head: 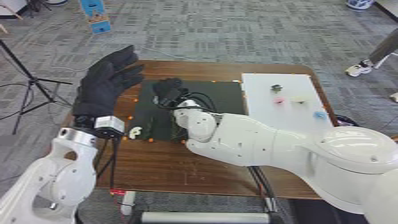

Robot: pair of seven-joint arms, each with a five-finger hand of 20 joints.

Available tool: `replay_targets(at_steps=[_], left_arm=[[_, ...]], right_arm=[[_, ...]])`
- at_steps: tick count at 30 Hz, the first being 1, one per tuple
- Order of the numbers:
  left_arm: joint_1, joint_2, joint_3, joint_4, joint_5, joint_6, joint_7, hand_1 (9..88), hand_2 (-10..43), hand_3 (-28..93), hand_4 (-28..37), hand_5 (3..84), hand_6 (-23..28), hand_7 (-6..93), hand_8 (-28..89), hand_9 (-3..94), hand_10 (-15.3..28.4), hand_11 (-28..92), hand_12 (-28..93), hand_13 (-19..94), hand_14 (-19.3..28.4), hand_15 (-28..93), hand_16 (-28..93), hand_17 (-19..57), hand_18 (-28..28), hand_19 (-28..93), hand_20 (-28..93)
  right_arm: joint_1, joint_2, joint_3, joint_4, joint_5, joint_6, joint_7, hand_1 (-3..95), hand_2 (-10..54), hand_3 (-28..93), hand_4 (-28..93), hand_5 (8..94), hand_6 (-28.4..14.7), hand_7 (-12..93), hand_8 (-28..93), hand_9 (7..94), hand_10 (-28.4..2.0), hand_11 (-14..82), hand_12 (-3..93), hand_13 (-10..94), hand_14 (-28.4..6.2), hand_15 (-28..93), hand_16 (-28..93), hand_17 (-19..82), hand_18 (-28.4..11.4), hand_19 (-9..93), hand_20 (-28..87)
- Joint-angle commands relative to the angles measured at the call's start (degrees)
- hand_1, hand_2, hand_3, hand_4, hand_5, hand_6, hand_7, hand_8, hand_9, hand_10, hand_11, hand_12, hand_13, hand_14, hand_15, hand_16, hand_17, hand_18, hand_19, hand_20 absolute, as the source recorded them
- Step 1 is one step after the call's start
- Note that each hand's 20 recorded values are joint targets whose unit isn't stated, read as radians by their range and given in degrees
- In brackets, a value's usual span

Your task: Arrange flowers

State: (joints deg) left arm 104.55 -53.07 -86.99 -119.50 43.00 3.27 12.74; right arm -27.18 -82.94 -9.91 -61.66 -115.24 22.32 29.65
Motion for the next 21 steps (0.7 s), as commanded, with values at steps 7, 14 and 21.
replay_targets(at_steps=[7,14,21], left_arm=[[-0.14,-0.3,0.02,-0.21,-0.05,-0.6,0.74,24.1,-7.9,73,-28.3,34.3,4.3,21.6,-11,28.2,12.3,25,15,26,14.9,31,1,-7.2,23.9,50,14],[-0.23,-0.33,0.18,-0.06,-0.05,-0.29,0.69,24.2,-7.7,73,-28.3,34.3,4.4,21.5,-11,28.3,12.4,25,15,26,14.9,31,1,-7.2,23.9,49,14],[-0.19,-0.43,0.17,-0.06,-0.03,0.13,0.65,24.2,-7.7,73,-28.3,34.3,4.4,21.5,-10,28.2,12.4,25,15,26,14.8,31,1,-7.2,23.9,49,14]], right_arm=[[0.23,-0.23,1.5,-3.45,-1.34,-5.61,0.05,37.8,-9.5,82,-27,62.5,1.0,33,-1,72.1,-8.6,31.8,44.3,70,-7.7,81,37,39,-21.3,93,57],[0.08,0.0,2.1,-2.84,-1.98,-6.42,0.08,34.7,-9.5,84,-27,59.7,0.9,29,-14,68.2,-10.0,38.1,37.8,68,-8.0,82,37,38,-21.5,93,56],[-0.29,0.32,2.82,-3.13,-2.49,-7.13,-0.33,35.1,-9.5,83,-27,59.4,1.0,29,-14,67.7,-10.1,38.2,37.6,68,-8.2,82,37,38,-21.4,93,56]])
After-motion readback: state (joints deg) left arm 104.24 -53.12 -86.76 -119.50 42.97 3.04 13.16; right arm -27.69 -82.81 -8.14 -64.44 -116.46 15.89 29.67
